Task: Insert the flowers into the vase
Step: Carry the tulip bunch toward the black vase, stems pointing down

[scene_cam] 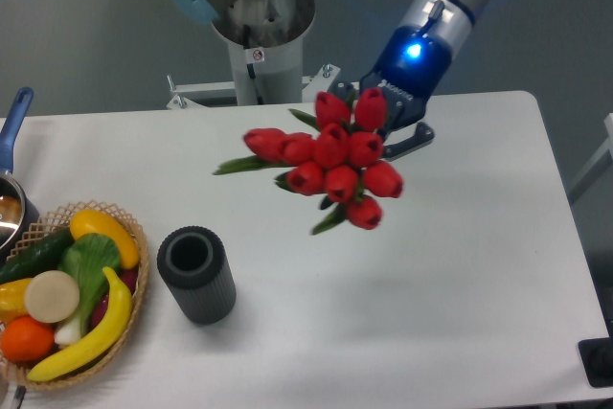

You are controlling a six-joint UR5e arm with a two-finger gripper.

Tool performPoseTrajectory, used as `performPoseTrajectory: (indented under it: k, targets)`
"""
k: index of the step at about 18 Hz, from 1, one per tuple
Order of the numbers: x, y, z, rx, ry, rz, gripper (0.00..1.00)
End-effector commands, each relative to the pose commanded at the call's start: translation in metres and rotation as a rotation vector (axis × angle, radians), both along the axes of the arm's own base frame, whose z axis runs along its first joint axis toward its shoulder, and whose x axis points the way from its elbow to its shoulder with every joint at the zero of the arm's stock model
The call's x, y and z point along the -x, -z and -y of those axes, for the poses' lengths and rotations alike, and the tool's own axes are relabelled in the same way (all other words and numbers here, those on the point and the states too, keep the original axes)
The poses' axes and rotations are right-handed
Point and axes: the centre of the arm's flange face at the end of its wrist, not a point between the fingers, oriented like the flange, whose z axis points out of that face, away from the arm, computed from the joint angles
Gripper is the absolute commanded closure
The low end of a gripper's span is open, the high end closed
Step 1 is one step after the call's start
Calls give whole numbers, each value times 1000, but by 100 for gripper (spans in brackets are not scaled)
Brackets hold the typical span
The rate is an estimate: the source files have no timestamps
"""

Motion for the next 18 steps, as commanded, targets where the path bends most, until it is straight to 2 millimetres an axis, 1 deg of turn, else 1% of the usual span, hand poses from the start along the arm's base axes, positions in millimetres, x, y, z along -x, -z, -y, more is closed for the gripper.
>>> performPoseTrajectory:
  k: [3, 6, 7, 10, 12, 15, 18]
  targets:
    - [-10, 3, -15, -49, 56, 24, 82]
    - [-22, -2, -23, -128, 114, 46, 82]
    - [-27, 0, -28, -134, 130, 48, 82]
    - [-47, 9, -51, -133, 190, 50, 82]
    - [-57, 8, -61, -135, 217, 47, 82]
    - [-66, 12, -77, -131, 251, 53, 82]
    - [-67, 17, -95, -128, 280, 59, 82]
